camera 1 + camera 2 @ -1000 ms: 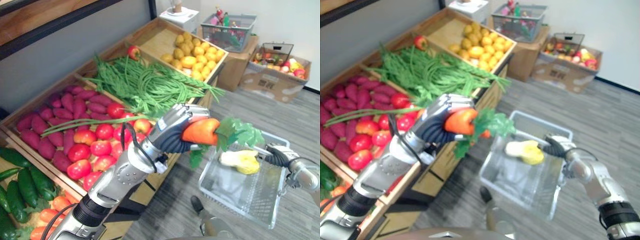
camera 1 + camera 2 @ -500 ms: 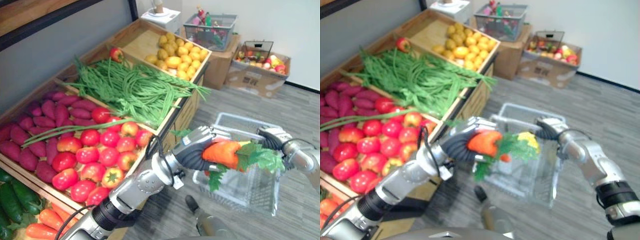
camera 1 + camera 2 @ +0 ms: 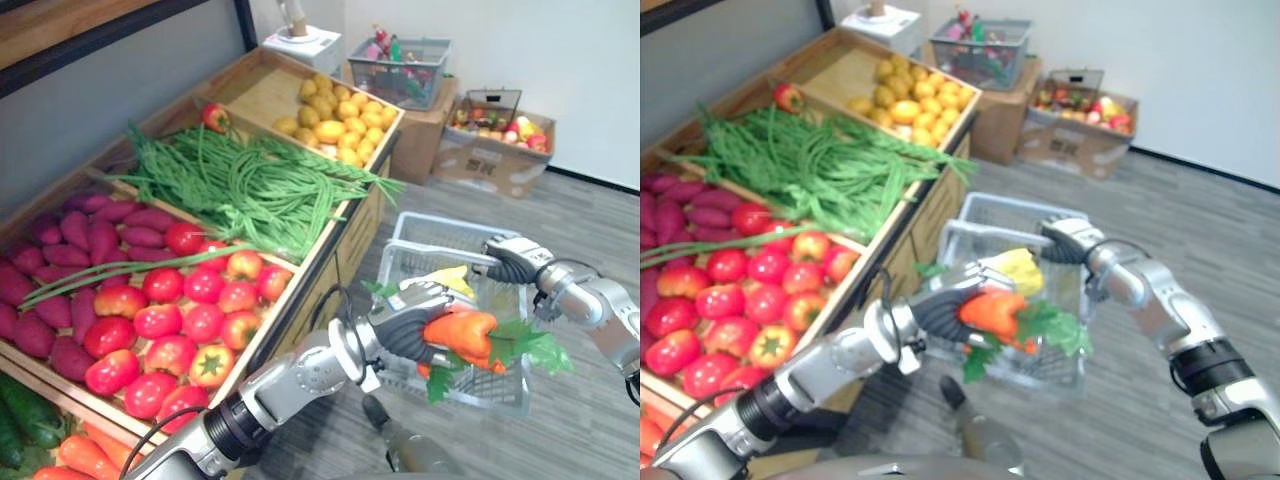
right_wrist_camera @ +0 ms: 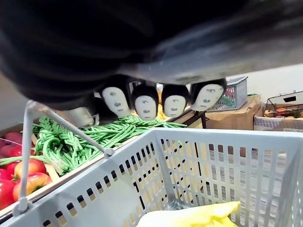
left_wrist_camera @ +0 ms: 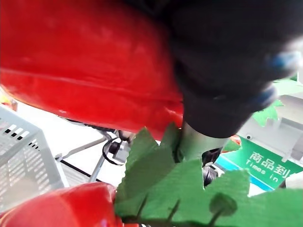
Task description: Pick vegetable in the basket
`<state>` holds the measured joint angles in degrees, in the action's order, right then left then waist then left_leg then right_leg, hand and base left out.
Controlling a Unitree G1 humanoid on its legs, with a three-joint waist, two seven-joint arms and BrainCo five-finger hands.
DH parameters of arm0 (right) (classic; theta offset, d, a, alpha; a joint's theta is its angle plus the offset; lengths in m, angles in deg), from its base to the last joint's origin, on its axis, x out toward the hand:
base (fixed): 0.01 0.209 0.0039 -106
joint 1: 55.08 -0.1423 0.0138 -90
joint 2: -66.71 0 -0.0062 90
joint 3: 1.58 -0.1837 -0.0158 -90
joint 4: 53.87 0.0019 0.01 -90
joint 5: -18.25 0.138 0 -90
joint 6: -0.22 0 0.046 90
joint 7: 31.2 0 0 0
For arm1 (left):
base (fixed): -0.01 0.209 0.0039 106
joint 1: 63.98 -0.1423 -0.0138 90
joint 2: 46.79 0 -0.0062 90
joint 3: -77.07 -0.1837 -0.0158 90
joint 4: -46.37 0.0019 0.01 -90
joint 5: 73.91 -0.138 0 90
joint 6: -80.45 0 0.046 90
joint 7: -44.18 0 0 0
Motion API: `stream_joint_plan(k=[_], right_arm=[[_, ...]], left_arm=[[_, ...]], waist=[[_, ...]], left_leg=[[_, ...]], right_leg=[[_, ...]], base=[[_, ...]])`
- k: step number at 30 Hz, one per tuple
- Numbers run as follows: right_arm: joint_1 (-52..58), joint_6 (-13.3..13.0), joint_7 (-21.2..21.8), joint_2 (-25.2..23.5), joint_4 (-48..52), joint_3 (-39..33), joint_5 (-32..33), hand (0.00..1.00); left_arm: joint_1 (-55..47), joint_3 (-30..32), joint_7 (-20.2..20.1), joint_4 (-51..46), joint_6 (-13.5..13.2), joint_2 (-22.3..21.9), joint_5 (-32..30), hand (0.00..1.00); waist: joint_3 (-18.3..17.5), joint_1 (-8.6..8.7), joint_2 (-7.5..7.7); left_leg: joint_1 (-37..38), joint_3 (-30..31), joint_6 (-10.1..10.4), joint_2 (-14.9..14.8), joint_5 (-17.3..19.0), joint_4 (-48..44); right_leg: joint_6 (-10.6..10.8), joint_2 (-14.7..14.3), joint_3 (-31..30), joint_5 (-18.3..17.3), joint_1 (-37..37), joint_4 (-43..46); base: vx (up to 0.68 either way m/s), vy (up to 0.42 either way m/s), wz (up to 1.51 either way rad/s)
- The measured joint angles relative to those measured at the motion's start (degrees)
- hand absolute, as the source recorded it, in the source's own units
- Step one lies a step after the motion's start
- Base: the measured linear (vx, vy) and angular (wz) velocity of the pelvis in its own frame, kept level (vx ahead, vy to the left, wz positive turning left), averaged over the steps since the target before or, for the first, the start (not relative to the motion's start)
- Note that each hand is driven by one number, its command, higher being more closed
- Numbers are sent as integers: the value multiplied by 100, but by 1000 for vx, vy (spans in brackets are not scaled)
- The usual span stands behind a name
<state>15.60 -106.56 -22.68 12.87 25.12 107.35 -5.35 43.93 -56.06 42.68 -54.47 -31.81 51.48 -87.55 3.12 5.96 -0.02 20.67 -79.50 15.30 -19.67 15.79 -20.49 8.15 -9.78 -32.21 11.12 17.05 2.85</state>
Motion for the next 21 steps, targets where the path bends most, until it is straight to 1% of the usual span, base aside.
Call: stream_joint_plan(k=[4,8,10,12,14,16,21], right_arm=[[-80,17,-1,-96,64,93,-3,100],[-198,17,-4,-162,264,270,-3,100],[-280,13,-4,-168,363,349,-4,100],[-361,-6,-4,-173,403,413,-4,100],[-426,-16,-4,-250,419,414,-2,100],[-434,-12,-4,-368,458,419,-2,100],[-452,-24,-2,-382,649,465,11,100]], left_arm=[[43,-160,-2,168,0,-116,-5,100],[165,-219,-3,629,16,-401,-121,100],[232,-274,-3,800,43,-439,-151,100],[261,-327,-2,928,45,-454,-274,100],[276,-388,-4,1186,61,-558,-363,100],[281,-390,-2,1451,164,-716,-520,100],[288,-394,2,1966,175,-897,-761,100]], waist=[[-9,15,6],[-16,36,1],[-17,31,2],[-20,38,5],[-31,39,17],[-54,41,48],[-64,50,63]], left_leg=[[40,-97,3,-49,12,-74],[36,-144,10,-138,62,-181],[36,-144,11,-138,63,-181],[37,-145,11,-138,63,-181],[38,-147,11,-139,63,-181],[40,-154,12,-142,64,-181],[43,-165,17,-144,69,-184]], right_leg=[[1,-86,-52,-2,47,35],[-14,-129,-41,13,86,42],[-12,-129,-40,13,86,42],[-9,-131,-41,10,85,42],[-13,-132,-41,13,85,42],[-16,-140,-44,15,85,42],[-16,-148,-55,15,85,37]], base=[[19,-48,-16],[23,-48,-3],[22,-44,1],[27,-41,0],[16,-16,0],[43,-38,-2],[38,-32,-2]])
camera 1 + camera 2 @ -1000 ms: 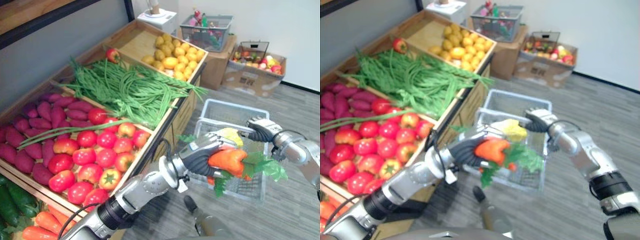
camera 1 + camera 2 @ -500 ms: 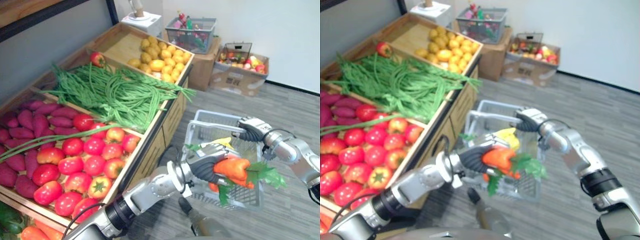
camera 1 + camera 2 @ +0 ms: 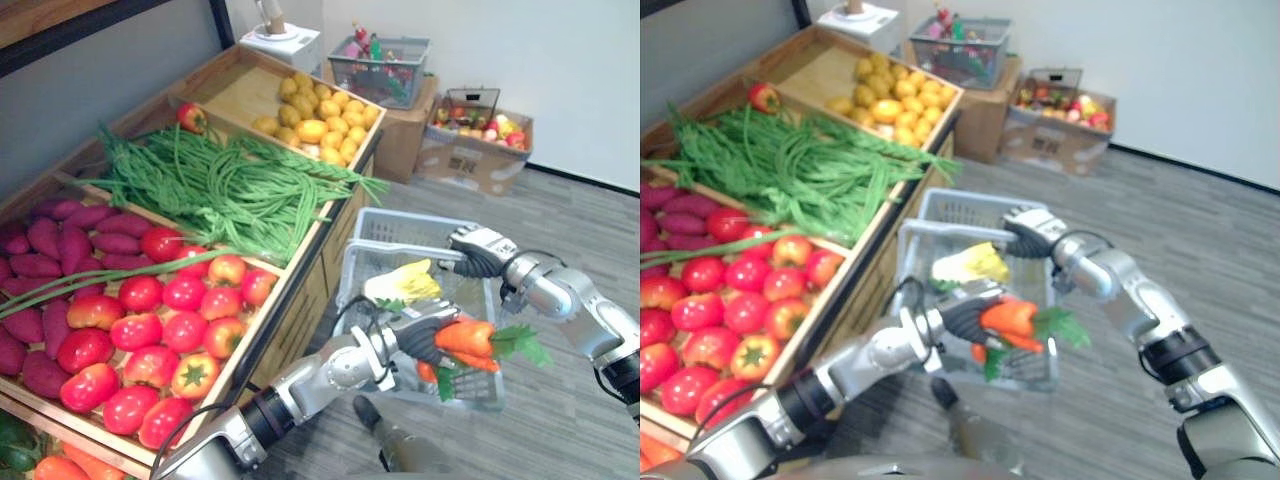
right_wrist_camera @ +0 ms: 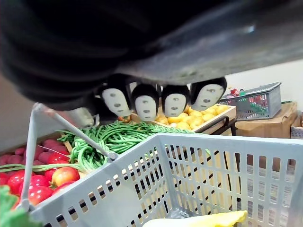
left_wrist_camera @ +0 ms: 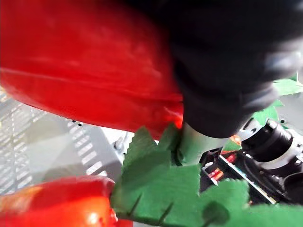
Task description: Pick vegetable in the basket
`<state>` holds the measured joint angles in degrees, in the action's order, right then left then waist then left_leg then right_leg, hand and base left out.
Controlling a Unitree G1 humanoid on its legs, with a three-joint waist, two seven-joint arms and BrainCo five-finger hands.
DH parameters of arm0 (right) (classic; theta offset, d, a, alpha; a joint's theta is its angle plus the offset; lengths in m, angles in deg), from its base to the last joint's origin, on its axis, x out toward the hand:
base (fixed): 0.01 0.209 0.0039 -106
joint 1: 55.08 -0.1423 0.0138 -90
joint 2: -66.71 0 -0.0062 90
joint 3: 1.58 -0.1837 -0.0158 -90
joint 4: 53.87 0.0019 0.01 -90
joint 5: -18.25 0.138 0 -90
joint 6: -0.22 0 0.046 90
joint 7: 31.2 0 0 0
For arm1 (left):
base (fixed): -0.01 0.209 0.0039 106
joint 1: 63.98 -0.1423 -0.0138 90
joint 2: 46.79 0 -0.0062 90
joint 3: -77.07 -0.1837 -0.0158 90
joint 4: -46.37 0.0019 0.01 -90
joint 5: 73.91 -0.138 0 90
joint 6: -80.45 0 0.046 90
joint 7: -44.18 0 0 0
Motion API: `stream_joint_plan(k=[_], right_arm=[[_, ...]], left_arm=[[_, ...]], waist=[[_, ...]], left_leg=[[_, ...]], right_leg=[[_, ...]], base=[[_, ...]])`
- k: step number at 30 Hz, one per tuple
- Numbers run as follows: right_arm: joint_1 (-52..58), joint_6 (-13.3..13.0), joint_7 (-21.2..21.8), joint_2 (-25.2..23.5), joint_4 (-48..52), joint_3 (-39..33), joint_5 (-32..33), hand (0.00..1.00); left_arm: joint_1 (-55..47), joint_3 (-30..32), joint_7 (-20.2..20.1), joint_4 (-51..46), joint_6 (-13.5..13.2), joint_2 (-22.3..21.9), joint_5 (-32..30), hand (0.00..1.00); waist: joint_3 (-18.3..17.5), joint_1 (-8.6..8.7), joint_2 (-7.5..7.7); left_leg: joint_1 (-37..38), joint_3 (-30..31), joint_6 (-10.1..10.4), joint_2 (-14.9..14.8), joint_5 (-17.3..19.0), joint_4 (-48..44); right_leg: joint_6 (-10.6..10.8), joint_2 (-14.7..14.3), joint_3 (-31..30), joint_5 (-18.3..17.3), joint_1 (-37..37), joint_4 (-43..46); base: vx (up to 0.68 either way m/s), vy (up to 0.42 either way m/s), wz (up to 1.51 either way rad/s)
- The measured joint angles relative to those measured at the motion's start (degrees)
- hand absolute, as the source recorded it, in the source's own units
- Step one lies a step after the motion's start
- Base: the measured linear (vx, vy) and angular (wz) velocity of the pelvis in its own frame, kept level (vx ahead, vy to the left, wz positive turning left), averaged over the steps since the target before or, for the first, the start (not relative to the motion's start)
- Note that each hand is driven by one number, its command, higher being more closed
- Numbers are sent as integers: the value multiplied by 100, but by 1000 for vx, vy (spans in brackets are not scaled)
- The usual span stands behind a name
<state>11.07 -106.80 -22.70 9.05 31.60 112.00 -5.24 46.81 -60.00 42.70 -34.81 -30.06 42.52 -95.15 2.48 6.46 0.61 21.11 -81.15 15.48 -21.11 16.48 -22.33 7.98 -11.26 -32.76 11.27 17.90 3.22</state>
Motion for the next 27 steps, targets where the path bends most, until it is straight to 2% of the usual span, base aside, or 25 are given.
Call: stream_joint_plan(k=[6,7,17,27], right_arm=[[-120,-3,5,-12,70,173,138,100],[-123,-3,5,-17,126,173,154,100],[-209,-8,13,-185,193,178,161,100],[-223,-5,50,-215,194,178,201,100]], left_arm=[[61,7,29,762,116,-217,-273,100],[66,10,52,895,144,-254,-370,0],[278,81,136,1786,376,-480,-1160,0],[380,244,162,2122,459,-631,-1358,0]], waist=[[-1,45,2],[-1,57,2],[-2,98,3],[-2,93,3]], left_leg=[[7,-17,3,-15,2,-11],[7,-24,4,-19,2,-11],[14,-36,4,-32,2,-21],[10,-31,3,-40,3,-22]], right_leg=[[0,-30,-26,0,1,0],[-1,-42,-35,0,1,0],[-15,-88,-77,11,7,1],[-15,-86,-70,11,8,1]], base=[[43,-37,-3],[41,-39,-5],[27,-25,-2],[0,0,0]])
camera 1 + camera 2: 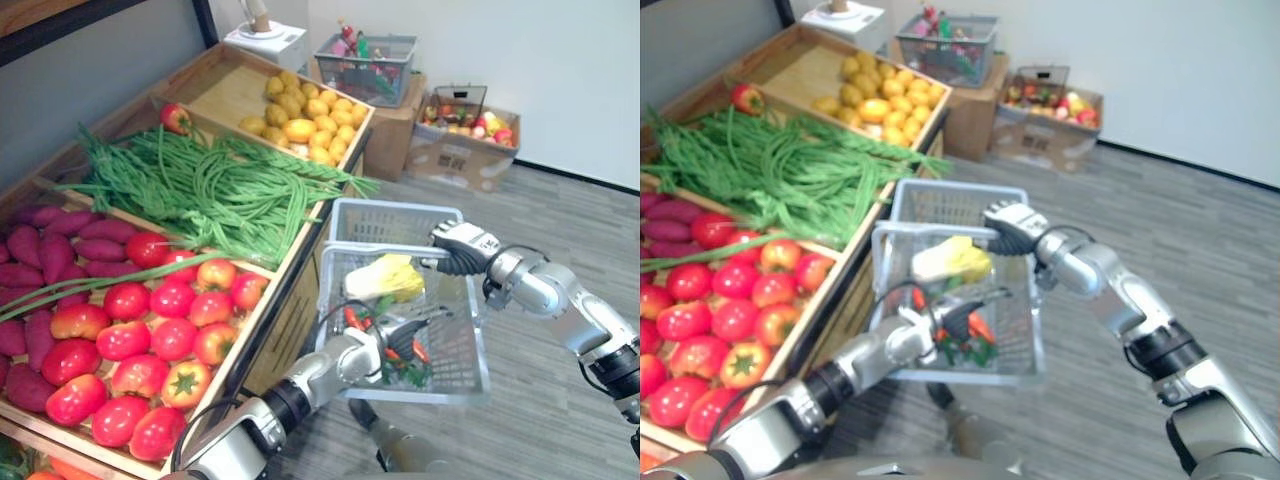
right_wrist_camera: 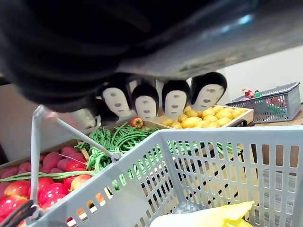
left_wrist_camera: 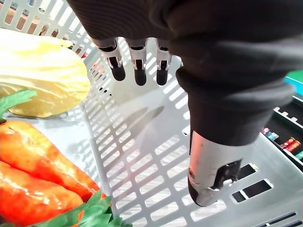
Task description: Pick vegetable in the basket
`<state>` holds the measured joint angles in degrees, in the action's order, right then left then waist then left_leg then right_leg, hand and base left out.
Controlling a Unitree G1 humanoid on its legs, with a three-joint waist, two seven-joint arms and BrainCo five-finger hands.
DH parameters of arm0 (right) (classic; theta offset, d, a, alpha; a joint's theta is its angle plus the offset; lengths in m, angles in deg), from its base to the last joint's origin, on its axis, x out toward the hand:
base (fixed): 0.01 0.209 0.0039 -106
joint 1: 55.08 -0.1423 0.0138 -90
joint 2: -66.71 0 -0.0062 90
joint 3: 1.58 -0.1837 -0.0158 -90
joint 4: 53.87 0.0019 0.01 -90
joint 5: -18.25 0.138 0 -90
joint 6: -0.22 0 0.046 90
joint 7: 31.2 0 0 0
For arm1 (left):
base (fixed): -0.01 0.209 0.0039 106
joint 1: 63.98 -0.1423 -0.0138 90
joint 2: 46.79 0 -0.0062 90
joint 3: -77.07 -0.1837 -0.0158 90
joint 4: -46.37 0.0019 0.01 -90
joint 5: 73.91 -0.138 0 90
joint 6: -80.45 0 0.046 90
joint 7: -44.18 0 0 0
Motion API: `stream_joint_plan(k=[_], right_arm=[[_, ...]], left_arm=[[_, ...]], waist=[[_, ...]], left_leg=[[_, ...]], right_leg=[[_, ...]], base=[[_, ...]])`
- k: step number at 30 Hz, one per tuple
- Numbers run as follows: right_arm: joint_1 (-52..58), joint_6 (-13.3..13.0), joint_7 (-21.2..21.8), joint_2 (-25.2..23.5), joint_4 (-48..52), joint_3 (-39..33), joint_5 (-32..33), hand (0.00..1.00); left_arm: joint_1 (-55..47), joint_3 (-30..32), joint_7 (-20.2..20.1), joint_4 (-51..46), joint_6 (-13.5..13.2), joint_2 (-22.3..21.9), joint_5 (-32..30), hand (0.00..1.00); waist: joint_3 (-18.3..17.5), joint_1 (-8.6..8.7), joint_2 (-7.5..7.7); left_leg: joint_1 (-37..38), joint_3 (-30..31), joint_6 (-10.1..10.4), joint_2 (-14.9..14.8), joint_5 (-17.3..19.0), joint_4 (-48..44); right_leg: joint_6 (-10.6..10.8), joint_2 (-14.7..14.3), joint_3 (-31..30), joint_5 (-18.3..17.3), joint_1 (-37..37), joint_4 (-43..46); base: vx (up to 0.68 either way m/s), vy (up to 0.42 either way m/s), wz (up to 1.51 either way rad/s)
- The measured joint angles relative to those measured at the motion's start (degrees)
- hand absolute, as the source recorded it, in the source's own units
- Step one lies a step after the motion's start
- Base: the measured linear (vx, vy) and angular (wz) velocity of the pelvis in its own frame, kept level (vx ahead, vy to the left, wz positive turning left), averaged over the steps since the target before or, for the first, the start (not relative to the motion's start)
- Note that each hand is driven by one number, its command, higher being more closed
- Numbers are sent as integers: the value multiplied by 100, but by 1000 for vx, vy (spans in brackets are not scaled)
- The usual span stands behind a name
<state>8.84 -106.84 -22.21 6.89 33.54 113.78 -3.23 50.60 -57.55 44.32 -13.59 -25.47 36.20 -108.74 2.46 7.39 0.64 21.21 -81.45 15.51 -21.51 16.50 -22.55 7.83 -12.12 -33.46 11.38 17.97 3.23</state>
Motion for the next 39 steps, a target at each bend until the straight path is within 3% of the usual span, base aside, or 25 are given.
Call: stream_joint_plan(k=[9,12,14,18,23,29,32,39], right_arm=[[181,25,13,-16,-29,-130,5,100],[594,54,33,-282,-230,-523,6,100],[963,113,57,-548,-405,-982,117,100],[1377,359,91,-871,-881,-1658,424,100],[1848,584,37,-1169,-1782,-2784,459,100],[2560,729,-139,-1730,-2378,-3892,465,100],[2933,818,-263,-2145,-2753,-4557,606,100],[3382,951,-685,-2864,-3698,-5880,1061,100]], left_arm=[[64,6,2,-423,29,21,96,0],[64,6,-52,-1368,-19,32,575,0],[67,-46,-317,-1944,-26,112,1195,0],[63,-411,-693,-3139,-67,798,2142,0],[75,-934,-1087,-4768,-403,1675,3571,0],[116,-1020,-1334,-5717,-439,2430,4848,0],[97,-874,-1349,-5918,-445,2515,5043,0],[-781,435,-1088,-6230,-475,2482,5043,0]], waist=[[0,-4,0],[0,-53,1],[0,-157,1],[-4,-205,-5],[-94,-327,-49],[-148,-474,-54],[-201,-609,-111],[-246,-757,-129]], left_leg=[[-117,254,-9,-83,36,-18],[-290,550,-17,-169,60,-77],[-385,719,-24,-176,67,-80],[-530,1040,-37,-219,79,-95],[-905,1743,-81,-288,102,-172],[-1267,2457,-147,-281,87,-189],[-1492,2885,-215,-218,62,-170],[-2003,3830,-440,29,-47,-47]], right_leg=[[-7,149,287,-5,-8,-6],[-9,274,541,-4,-31,-6],[-13,370,677,-7,-45,-12],[-33,542,964,-22,-120,-50],[-40,876,1568,-26,-250,-132],[-102,1219,2267,-74,-425,-171],[-103,1411,2610,-80,-536,-236],[-59,1846,3396,-166,-724,-240]], base=[[3,-18,17],[-16,-55,46],[-30,-42,35],[-41,-40,45],[-67,-37,61],[-73,-30,64],[-55,-2,63],[-46,10,66]])
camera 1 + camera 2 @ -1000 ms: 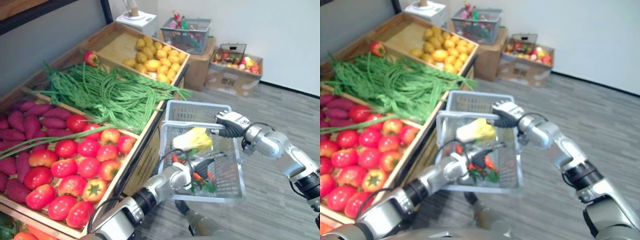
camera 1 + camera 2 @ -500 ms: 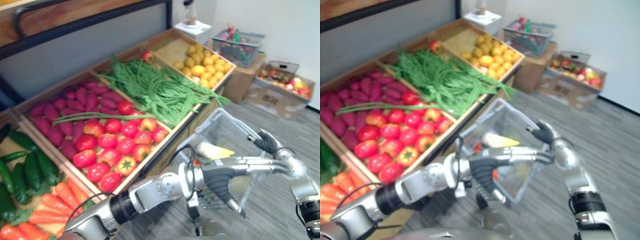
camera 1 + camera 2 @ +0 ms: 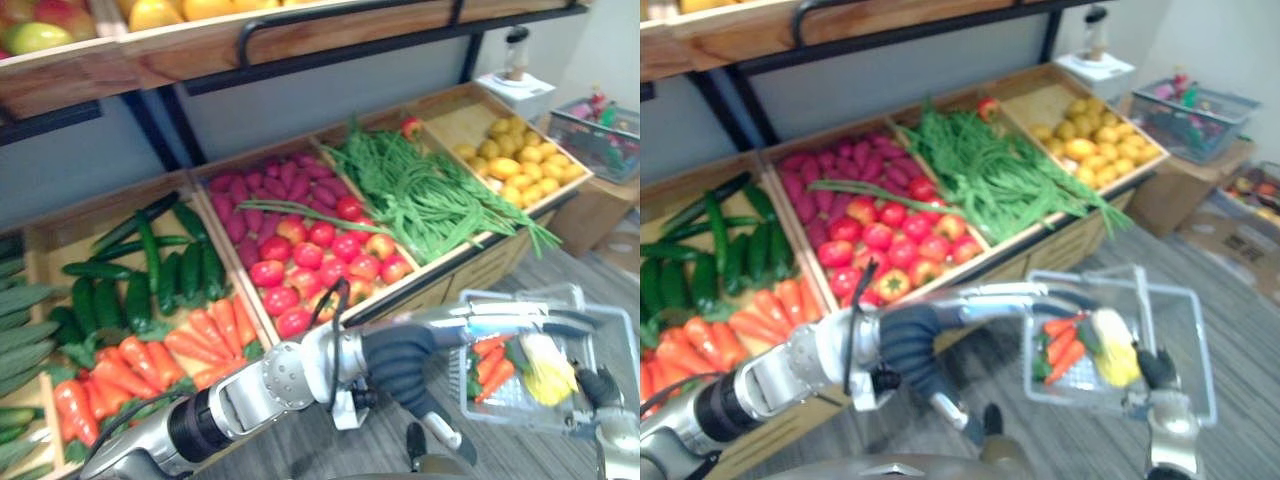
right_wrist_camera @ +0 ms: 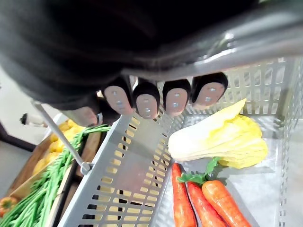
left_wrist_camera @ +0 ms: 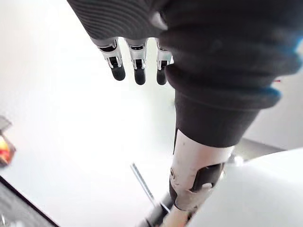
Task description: Pick vegetable in the basket
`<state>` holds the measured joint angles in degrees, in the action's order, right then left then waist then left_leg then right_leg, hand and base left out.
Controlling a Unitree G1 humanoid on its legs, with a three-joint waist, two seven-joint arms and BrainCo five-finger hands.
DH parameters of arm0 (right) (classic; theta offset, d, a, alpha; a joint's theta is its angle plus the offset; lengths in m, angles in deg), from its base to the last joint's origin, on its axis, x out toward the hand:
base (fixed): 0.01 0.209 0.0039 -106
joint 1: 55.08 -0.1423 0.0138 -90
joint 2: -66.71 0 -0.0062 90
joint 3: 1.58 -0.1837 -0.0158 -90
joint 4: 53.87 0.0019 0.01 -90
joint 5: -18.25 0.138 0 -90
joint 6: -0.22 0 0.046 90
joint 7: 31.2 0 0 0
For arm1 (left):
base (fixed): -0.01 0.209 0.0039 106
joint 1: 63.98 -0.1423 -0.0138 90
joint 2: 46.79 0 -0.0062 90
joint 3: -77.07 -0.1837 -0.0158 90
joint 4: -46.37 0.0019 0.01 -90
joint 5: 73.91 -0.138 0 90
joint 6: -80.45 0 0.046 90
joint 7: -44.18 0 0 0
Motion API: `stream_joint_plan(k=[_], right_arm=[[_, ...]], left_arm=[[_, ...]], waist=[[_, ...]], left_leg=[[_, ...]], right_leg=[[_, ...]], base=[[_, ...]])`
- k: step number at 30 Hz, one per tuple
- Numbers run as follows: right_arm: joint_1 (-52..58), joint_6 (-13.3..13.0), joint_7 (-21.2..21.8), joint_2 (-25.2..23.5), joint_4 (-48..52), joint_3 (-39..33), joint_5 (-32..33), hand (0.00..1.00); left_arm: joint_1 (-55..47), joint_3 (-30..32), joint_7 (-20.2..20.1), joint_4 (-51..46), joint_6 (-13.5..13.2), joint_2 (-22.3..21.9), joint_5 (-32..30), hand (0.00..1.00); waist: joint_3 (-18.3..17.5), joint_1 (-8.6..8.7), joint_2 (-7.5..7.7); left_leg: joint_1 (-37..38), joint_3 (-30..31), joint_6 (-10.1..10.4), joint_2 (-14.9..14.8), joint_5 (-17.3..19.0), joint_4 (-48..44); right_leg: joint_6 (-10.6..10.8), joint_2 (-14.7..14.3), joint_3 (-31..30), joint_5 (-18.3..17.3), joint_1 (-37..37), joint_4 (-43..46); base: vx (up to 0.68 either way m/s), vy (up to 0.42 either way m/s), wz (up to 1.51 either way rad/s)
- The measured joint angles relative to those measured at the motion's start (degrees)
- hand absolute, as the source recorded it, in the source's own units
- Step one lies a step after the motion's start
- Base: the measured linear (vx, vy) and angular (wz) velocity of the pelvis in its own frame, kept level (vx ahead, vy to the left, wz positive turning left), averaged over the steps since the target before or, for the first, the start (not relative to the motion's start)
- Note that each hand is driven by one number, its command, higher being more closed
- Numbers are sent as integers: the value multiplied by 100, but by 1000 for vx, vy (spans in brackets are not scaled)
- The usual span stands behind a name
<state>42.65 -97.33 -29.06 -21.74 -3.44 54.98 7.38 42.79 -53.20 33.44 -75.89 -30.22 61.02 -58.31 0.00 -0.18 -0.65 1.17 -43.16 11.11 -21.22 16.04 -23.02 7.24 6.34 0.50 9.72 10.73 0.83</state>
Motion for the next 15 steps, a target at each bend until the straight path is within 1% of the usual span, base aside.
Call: stream_joint_plan(k=[1,2,3,4,5,6,8,9,10,11,12,13,14,15], right_arm=[[139,0,-65,-109,-204,-163,32,100],[278,2,-91,-209,-431,-340,80,100],[318,3,-110,-256,-577,-435,105,100],[380,18,-169,-320,-897,-540,220,100],[374,59,-178,-355,-1260,-641,237,100],[370,90,-183,-374,-1426,-682,240,100],[355,132,-207,-468,-1942,-852,396,100],[353,135,-217,-484,-2060,-872,453,100],[355,135,-270,-495,-2226,-908,470,100],[356,137,-277,-497,-2286,-900,467,100],[341,129,-299,-494,-2422,-904,463,100],[295,126,-300,-495,-2509,-902,457,100],[244,119,-313,-494,-2602,-905,430,100],[219,111,-318,-494,-2658,-903,408,100]], left_arm=[[-418,424,93,2,4,-64,-10,0],[-807,946,181,14,5,-189,-12,0],[-984,1219,227,23,7,-274,-22,0],[-1286,1722,375,73,12,-438,-55,0],[-1578,2190,493,139,14,-582,-106,0],[-1710,2402,537,180,17,-653,-128,0],[-2081,3206,727,297,76,-1009,-373,0],[-2139,3421,800,358,86,-1131,-490,0],[-2260,3866,949,506,117,-1386,-658,0],[-2334,4100,1051,594,129,-1521,-767,0],[-2436,4495,1222,788,189,-1768,-864,0],[-2511,4815,1377,923,298,-1982,-982,0],[-2576,5002,1504,980,378,-2103,-1078,0],[-2604,5114,1562,1029,399,-2173,-1173,0]], waist=[[-60,8,44],[-112,6,41],[-115,-1,46],[-123,-16,54],[-122,-33,61],[-128,-46,69],[-158,-119,128],[-155,-136,145],[-163,-159,174],[-161,-158,183],[-161,-155,207],[-158,-150,232],[-164,-149,248],[-166,-151,248]], left_leg=[[-108,220,-43,112,-66,115],[-222,462,-111,235,-145,234],[-250,555,-147,297,-174,310],[-314,749,-182,410,-257,433],[-325,913,-200,520,-360,602],[-330,987,-213,580,-415,702],[-418,1293,-235,812,-711,1153],[-423,1363,-230,869,-791,1288],[-418,1470,-230,966,-965,1547],[-414,1535,-240,998,-1058,1672],[-397,1627,-258,1042,-1194,1869],[-388,1720,-314,1076,-1323,2009],[-367,1776,-317,1093,-1393,2095],[-346,1820,-327,1096,-1431,2139]], right_leg=[[8,110,188,-31,-23,2],[22,222,386,-65,-47,0],[28,281,468,-84,-69,-2],[30,373,637,-186,-125,-28],[20,417,787,-199,-231,-127],[22,457,862,-200,-273,-176],[24,552,1065,-199,-295,-310],[27,561,1126,-197,-300,-336],[33,581,1227,-193,-303,-379],[34,579,1268,-194,-304,-385],[86,574,1355,-186,-309,-382],[62,556,1441,-162,-327,-381],[62,542,1493,-160,-347,-376],[63,530,1501,-161,-377,-377]], base=[[-39,22,93],[-21,15,94],[-13,21,93],[-8,9,83],[-2,-3,78],[16,-22,69],[34,-32,64],[53,-51,57],[58,-51,40],[58,-44,44],[57,-27,39],[71,-11,42],[65,3,31],[77,6,30]])
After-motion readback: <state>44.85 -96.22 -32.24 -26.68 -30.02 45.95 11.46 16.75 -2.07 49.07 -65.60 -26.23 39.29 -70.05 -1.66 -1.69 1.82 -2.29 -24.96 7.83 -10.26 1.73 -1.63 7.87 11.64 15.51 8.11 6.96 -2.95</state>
